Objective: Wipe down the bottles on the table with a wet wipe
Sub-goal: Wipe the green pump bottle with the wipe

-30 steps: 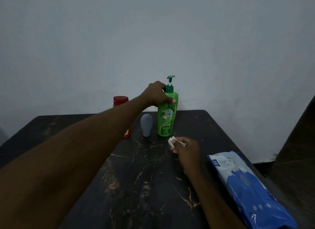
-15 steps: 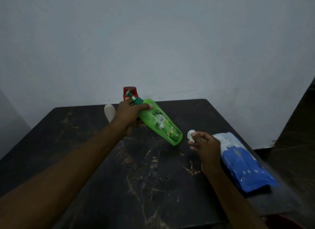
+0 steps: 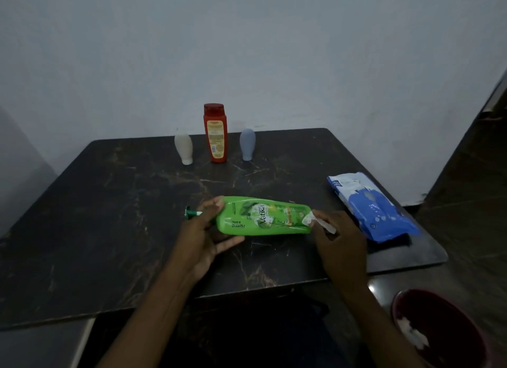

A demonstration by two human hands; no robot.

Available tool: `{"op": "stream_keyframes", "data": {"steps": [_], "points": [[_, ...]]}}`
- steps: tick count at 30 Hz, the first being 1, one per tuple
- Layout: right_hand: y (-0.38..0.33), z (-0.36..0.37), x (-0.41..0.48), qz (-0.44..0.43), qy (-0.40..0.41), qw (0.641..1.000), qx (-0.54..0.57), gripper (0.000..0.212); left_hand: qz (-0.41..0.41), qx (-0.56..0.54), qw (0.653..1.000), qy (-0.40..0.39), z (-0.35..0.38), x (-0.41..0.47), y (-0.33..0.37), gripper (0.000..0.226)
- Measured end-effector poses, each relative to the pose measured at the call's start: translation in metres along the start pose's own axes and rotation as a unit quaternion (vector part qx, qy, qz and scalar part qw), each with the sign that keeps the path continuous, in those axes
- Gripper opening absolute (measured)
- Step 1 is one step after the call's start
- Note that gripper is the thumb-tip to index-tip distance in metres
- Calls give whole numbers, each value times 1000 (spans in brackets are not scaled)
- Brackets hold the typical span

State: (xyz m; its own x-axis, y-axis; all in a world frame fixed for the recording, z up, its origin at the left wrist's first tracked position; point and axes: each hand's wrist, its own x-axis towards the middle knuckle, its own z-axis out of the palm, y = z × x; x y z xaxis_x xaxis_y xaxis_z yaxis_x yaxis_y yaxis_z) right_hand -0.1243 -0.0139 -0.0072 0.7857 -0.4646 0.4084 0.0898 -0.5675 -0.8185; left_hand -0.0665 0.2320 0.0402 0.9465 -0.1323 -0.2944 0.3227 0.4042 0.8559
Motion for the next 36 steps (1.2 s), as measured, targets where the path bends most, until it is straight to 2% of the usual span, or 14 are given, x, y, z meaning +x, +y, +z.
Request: {"op": "stream_keyframes", "data": {"steps": [5,8,12,15,19,23,25,28,30,32,34,36], "points": [[-5,7,-8,-26,19,999,-31,14,-26,-48,998,-2,-12,-6,-9,32],[-6,11,-9,-4,21,998,-56,12,-37,-80,996,-13,-14,-8,-10,39],[-9,23,-14,38,11,995,-95,12,-28,-90,995,-10,-15,-7,-14,32],[-29,37,-26,41,4,997,-70,10,-21,-77,997,-3,-15,-6,-15,35],[-57,73,-56,-101,-20,994,-47,18,-15,-72,997,13,-16,-4,-16,35],[-64,87,-66,-170,-45,984,-32,18,-9,-69,997,24,-15,-2,-17,33],[-59,77,-59,-151,-54,987,-19,17,-10,-76,997,25,-15,-3,-17,33],[-34,48,-30,-30,-10,999,-29,6,-12,-75,997,20,-14,-3,-17,33],[-21,34,-13,12,26,999,-44,5,-10,-70,997,14,-14,-3,-17,32],[-22,35,-11,25,44,998,-42,5,-6,-66,998,12,-14,-3,-18,30],[-35,50,-23,16,27,999,-27,9,0,-62,998,12,-15,-4,-19,29],[-54,72,-43,-52,8,999,3,19,7,-56,998,16,-15,-5,-20,30]]}}
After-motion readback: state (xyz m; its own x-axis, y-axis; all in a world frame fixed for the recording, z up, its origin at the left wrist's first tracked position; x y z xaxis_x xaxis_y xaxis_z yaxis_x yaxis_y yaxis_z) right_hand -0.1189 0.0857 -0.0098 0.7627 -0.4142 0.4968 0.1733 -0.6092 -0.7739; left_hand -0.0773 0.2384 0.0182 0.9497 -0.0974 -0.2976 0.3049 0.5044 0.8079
